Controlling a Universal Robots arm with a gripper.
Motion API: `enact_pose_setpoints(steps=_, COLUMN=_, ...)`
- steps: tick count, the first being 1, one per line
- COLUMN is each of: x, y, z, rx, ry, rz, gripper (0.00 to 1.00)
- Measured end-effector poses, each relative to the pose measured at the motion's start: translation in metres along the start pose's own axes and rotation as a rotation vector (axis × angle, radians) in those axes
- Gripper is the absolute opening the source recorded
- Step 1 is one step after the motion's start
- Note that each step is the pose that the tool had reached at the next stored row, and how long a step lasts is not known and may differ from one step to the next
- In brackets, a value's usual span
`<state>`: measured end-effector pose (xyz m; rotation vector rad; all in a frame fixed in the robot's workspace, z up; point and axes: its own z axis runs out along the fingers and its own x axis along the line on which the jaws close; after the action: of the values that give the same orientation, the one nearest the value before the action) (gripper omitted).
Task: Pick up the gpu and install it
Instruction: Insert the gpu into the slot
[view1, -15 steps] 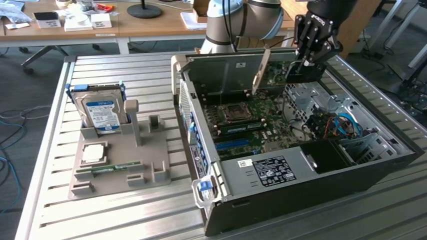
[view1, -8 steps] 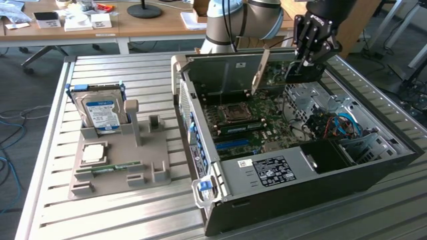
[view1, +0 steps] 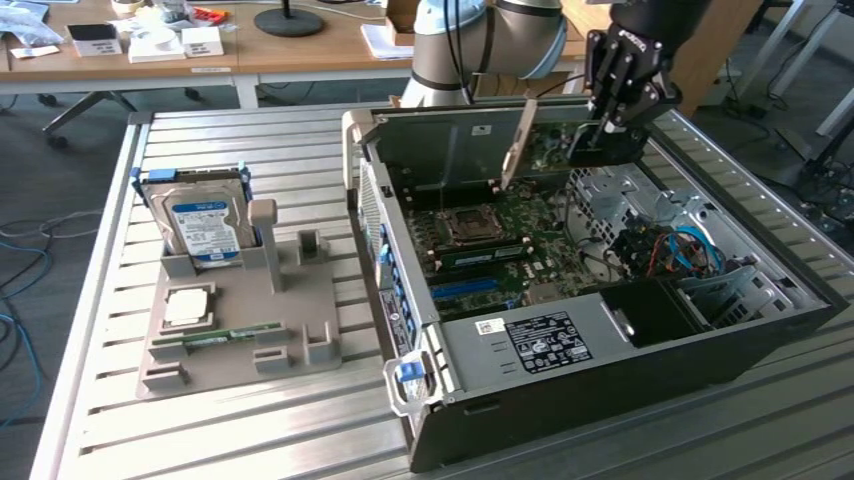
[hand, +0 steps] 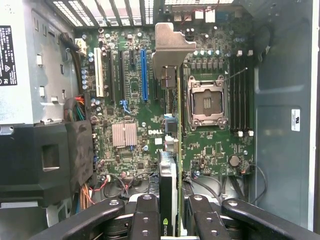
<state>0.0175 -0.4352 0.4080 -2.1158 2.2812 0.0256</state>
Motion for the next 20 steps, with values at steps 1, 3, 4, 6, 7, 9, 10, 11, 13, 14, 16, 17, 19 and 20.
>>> enact_pose_setpoints(steps=1, x=0.0, y=0.0005, z=0.0001, rx=0.0006, ry=0.0, rz=0.0, gripper=0.27)
enact_pose_setpoints(steps=3, x=0.0, y=0.0014, z=0.0003, rx=0.0015, ry=-0.0001, rz=-0.001, gripper=0.27)
enact_pose_setpoints(steps=4, x=0.0, y=0.0019, z=0.0003, rx=0.002, ry=-0.0001, rz=-0.001, gripper=0.27)
enact_pose_setpoints(steps=6, x=0.0, y=0.0028, z=0.0005, rx=0.0029, ry=-0.0002, rz=-0.002, gripper=0.27)
enact_pose_setpoints(steps=7, x=0.0, y=0.0033, z=0.0005, rx=0.0033, ry=-0.0002, rz=-0.002, gripper=0.27)
enact_pose_setpoints(steps=9, x=0.0, y=0.0042, z=0.0007, rx=0.0041, ry=-0.0003, rz=-0.002, gripper=0.27)
enact_pose_setpoints(steps=10, x=0.0, y=0.0047, z=0.0008, rx=0.0046, ry=-0.0004, rz=-0.002, gripper=0.27)
enact_pose_setpoints(steps=11, x=0.0, y=0.0053, z=0.0009, rx=0.0053, ry=-0.0005, rz=-0.003, gripper=0.27)
enact_pose_setpoints(steps=13, x=0.001, y=0.0067, z=0.0012, rx=0.0075, ry=-0.0005, rz=-0.004, gripper=0.27)
enact_pose_setpoints(steps=14, x=0.001, y=0.0075, z=0.0013, rx=0.0088, ry=-0.0006, rz=-0.005, gripper=0.27)
enact_pose_setpoints(steps=16, x=0.001, y=0.0088, z=0.0015, rx=0.0106, ry=-0.0008, rz=-0.006, gripper=0.27)
enact_pose_setpoints(steps=17, x=0.001, y=0.0094, z=0.0016, rx=0.0114, ry=-0.0009, rz=-0.006, gripper=0.27)
enact_pose_setpoints(steps=19, x=0.001, y=0.0106, z=0.0018, rx=0.0127, ry=-0.001, rz=-0.007, gripper=0.27)
enact_pose_setpoints(steps=20, x=0.001, y=0.0111, z=0.0019, rx=0.0133, ry=-0.0011, rz=-0.008, gripper=0.27)
